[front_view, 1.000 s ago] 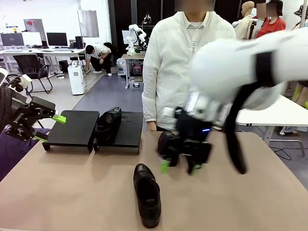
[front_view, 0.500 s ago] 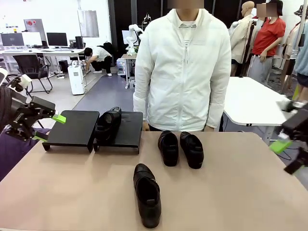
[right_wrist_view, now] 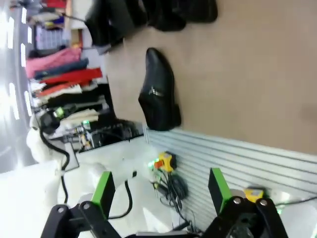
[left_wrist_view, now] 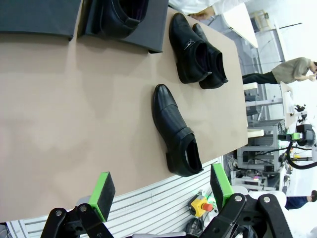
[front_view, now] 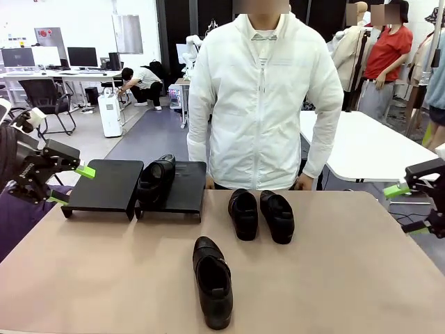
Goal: Organize the shoes by placing them on the stand.
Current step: Pick up one Shoe and place it in the middle of the table, then place the Shoe from the middle of the table onto the Shoes Stand.
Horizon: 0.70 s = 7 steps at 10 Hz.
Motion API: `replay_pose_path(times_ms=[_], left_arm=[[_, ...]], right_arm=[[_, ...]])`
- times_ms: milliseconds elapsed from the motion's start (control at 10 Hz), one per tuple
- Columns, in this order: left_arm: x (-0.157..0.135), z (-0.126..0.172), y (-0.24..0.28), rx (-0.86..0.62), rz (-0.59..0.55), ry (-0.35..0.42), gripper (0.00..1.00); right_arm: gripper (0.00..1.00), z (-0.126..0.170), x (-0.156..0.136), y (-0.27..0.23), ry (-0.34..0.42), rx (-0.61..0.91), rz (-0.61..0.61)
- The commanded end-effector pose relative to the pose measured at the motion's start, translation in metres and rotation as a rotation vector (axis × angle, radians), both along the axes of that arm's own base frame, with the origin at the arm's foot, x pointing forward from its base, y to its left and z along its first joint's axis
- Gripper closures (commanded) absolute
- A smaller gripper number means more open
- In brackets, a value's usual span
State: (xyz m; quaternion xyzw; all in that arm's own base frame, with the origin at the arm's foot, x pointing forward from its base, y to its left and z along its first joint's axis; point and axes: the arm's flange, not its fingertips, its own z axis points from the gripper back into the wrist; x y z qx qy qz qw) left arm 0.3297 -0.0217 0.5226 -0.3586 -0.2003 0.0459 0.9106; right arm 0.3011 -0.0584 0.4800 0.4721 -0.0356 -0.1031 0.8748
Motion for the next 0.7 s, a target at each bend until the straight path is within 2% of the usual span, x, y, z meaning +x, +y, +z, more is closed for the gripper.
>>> replay_pose_path(times_ms=[0,600], left_arm=[[-0.0028,-0.0014,0.0016,0.004,-0.001,0.008,0.00],[-0.0028,-0.0014,0.0016,0.004,-0.001,0.008,0.00]], right_arm=[[0.00,0.0043,-0.0151,-0.0009,0.029,-0.004,0.093],[0.00,0.0043,-0.0151,-0.0009,0.029,-0.004,0.093]])
